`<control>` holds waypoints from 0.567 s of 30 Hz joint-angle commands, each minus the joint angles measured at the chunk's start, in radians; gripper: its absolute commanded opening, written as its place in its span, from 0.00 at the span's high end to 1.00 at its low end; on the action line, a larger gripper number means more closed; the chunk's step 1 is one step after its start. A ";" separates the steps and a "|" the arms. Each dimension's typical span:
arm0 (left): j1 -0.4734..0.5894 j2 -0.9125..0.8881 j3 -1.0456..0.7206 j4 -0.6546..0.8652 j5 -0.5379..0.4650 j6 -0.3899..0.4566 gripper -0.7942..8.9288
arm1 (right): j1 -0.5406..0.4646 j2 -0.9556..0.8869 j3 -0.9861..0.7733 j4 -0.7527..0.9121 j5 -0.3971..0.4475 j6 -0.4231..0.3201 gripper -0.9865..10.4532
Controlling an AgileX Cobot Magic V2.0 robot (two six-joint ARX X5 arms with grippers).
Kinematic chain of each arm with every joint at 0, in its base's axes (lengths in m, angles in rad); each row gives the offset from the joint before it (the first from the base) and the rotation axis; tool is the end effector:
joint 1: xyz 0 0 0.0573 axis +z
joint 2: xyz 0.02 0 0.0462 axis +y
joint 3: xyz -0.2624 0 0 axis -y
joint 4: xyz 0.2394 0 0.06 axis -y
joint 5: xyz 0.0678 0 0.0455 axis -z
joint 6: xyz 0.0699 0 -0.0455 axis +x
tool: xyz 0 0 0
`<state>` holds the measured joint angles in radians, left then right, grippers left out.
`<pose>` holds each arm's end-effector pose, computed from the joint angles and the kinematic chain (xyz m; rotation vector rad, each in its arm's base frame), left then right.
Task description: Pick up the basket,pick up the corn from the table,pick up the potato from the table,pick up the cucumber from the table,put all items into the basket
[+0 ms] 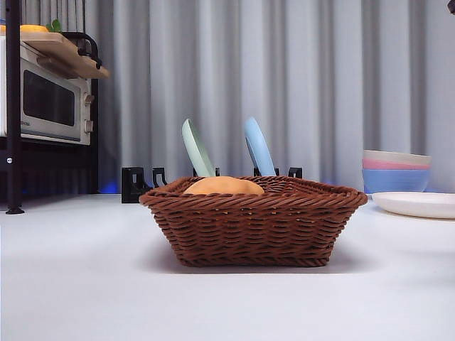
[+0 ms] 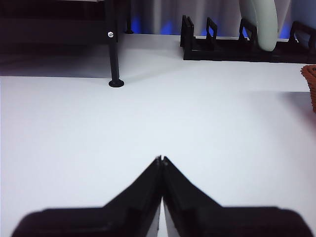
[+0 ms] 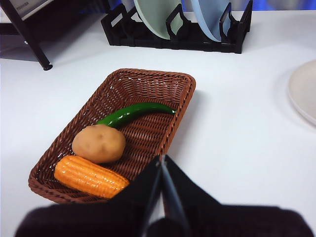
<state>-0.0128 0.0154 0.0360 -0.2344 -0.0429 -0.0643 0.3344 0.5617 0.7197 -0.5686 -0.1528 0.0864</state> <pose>0.1303 0.0013 0.1433 -0.0581 0.2127 0.0368 0.1386 0.0594 0.2855 0.0459 0.4333 0.4620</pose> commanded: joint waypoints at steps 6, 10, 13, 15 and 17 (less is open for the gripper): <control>0.004 -0.003 -0.016 0.007 -0.003 -0.007 0.92 | -0.013 -0.038 -0.006 0.000 0.039 -0.117 0.91; 0.004 -0.003 -0.016 0.007 -0.004 -0.007 0.92 | -0.075 -0.093 -0.035 0.052 0.047 -0.211 0.91; 0.004 -0.003 -0.016 0.008 -0.003 -0.007 0.92 | -0.140 -0.157 -0.107 0.147 0.047 -0.207 0.91; 0.004 -0.003 -0.016 0.007 -0.003 -0.007 0.92 | -0.183 -0.210 -0.177 0.206 0.047 -0.207 0.91; 0.004 -0.003 -0.016 0.008 -0.003 -0.007 0.92 | -0.214 -0.259 -0.248 0.248 0.047 -0.205 0.91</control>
<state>-0.0120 0.0154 0.0360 -0.2340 -0.0437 -0.0643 0.1299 0.3199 0.5117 -0.3370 -0.1074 -0.1062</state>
